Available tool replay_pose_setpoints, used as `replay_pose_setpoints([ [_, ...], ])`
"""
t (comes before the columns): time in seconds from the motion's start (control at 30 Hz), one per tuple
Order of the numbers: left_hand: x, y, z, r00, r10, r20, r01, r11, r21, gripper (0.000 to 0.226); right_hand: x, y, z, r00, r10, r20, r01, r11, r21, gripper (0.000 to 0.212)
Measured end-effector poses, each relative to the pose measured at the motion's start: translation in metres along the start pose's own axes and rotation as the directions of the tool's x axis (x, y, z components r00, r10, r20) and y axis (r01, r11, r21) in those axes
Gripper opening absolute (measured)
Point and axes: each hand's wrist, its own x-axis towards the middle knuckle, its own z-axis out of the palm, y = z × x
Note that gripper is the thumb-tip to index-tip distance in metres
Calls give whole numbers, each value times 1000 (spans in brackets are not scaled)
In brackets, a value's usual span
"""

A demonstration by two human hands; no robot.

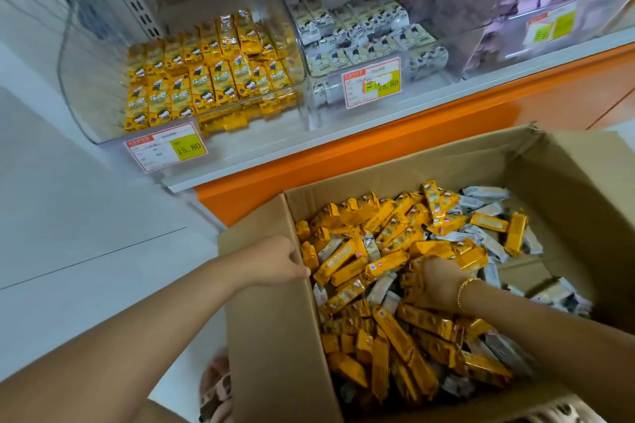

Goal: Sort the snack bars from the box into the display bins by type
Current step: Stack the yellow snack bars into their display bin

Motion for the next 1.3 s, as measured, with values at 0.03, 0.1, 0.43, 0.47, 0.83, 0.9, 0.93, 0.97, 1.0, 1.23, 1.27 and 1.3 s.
replay_pose_setpoints([
  [0.03,-2,0,0,1000,4,11,-4,1000,-8,28,-3,3,-10,1000,2,14,-3,999,42,28],
  [0.1,-6,0,-1,1000,2,22,-1,999,-51,26,-8,9,-34,999,-36,30,32,994,100,44],
  [0.43,-59,37,-42,984,174,-41,-59,99,-993,45,-101,-30,-166,766,-342,-544,638,502,583,45],
  [0.47,-61,40,-45,978,182,-102,-98,-33,-995,42,-110,-38,-172,737,-356,-574,671,480,565,45],
  [0.83,-94,31,-96,857,-30,-515,-482,-403,-778,37,-153,-109,-194,283,-191,-940,746,660,90,66],
  [0.9,-95,28,-105,833,-56,-550,-518,-427,-741,38,-147,-119,-195,249,-143,-958,733,674,90,64],
  [0.93,-95,26,-110,822,-63,-566,-535,-431,-727,39,-145,-125,-198,242,-122,-963,726,681,96,63],
  [0.97,-97,25,-115,812,-61,-581,-547,-428,-720,38,-143,-130,-202,236,-104,-966,718,688,101,63],
  [1.0,-99,23,-120,799,-54,-599,-565,-412,-715,34,-141,-134,-208,231,-86,-969,711,694,108,61],
  [1.23,-82,4,-180,691,-18,-723,-471,747,-469,32,-122,-144,-260,181,52,-982,621,769,155,55],
  [1.27,-76,1,-189,669,42,-742,-382,876,-294,32,-119,-146,-263,181,57,-982,596,788,156,57],
  [1.3,-70,1,-196,669,91,-737,-311,936,-166,33,-116,-148,-265,179,56,-982,568,809,150,58],
])
